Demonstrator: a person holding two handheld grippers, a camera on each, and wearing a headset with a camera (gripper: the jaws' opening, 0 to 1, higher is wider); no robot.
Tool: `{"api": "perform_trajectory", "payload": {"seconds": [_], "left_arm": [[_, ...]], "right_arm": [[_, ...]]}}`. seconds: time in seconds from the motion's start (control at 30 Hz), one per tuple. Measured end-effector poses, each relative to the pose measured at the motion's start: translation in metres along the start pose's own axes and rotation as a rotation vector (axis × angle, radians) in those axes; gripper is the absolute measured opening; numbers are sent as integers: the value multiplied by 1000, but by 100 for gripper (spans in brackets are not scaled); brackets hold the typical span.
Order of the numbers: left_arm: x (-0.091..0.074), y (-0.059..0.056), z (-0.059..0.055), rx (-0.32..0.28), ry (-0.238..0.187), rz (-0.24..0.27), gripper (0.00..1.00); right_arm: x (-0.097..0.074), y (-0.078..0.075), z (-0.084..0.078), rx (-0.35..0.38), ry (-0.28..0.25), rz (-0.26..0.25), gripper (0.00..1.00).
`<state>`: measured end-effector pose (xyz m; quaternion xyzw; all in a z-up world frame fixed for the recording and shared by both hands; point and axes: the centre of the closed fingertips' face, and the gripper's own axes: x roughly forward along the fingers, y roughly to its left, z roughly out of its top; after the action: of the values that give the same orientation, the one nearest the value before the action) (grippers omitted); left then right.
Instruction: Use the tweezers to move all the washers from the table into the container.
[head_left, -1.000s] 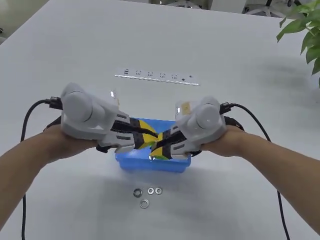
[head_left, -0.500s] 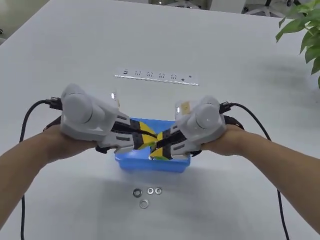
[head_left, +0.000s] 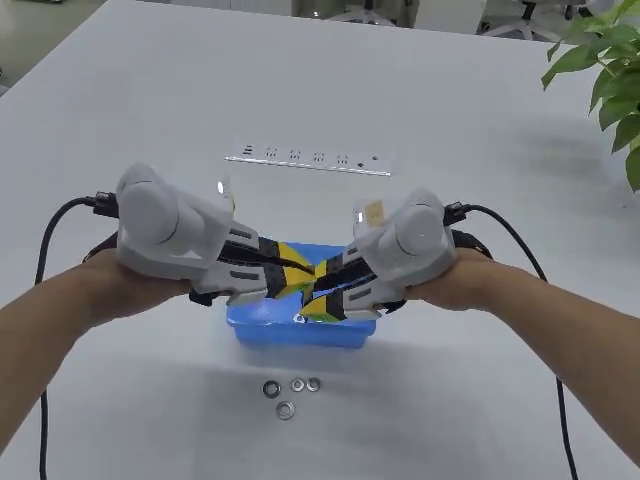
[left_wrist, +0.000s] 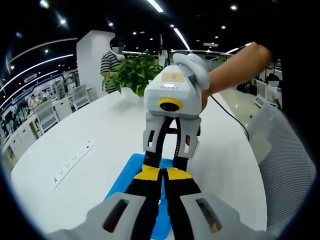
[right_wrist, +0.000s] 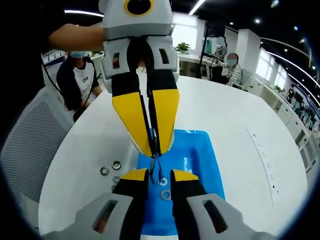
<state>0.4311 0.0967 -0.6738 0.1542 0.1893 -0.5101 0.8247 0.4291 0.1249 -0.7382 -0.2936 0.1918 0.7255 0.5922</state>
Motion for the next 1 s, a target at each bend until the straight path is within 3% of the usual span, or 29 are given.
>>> {"api": "perform_trajectory", "payload": {"seconds": [0.6,1.0], "left_arm": [[-8,-13,19,20,-6,-13,6],[-17,-20,26,31,-9,-12,6]], "right_arm": [[-40,8,4,20,-15,-64,28],[-62,20,-3,70,-19,-98,36]]}}
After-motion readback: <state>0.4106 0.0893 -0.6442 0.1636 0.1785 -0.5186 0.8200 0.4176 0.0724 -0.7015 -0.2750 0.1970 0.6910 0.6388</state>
